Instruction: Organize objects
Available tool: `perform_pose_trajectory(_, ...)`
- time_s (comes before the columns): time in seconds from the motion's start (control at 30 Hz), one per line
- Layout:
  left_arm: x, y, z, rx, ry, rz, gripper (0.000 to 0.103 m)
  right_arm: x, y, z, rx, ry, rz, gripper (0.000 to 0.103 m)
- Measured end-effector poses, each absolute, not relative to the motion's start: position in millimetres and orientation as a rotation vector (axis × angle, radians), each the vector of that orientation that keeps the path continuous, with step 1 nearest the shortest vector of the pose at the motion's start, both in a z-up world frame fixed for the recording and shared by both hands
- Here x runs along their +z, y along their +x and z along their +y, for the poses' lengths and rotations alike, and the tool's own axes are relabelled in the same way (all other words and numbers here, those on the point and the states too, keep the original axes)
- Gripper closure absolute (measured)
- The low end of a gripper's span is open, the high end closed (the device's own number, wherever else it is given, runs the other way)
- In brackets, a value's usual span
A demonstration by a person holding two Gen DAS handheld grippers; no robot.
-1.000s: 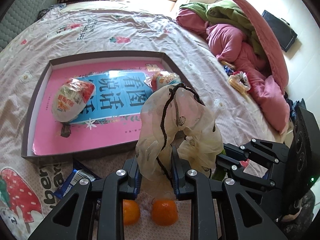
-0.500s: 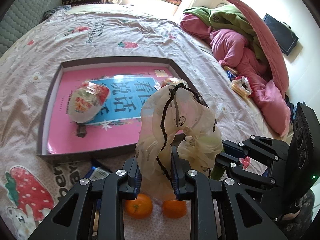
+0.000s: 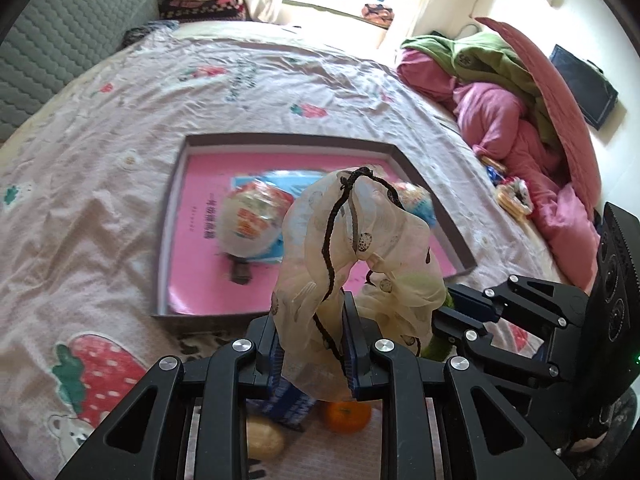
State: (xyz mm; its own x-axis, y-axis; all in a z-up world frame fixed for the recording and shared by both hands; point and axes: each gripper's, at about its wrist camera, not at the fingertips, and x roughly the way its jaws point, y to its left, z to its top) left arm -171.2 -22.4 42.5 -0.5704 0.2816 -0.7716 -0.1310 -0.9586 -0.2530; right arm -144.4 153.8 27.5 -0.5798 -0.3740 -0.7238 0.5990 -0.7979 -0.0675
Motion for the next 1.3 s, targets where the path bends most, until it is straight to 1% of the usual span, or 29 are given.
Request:
perform_pose_trajectory(0.53, 52, -178, -41, 2.656, -1.282, -0.291, 0.078, 35, -154, 153, -2.382, 0.949, 0.359, 0.091)
perform_pose_trajectory(0.77, 57, -182, -50, 2.675, -1.27, -0.336, 0.078, 40, -161, 165, -2.425, 0.943, 0.302, 0.091)
perform_pose_trajectory(0.93, 65, -182, -58, 2.702, -1.236, -0.377, 0.078, 46, -164, 173, -2.439, 0.923, 0.225, 0.091)
perform_pose_trajectory(1.3, 78, -186, -70, 2.829, -1.17, -0.338, 0.078, 64, -164, 180, -2.536, 0.79, 0.185, 0.091)
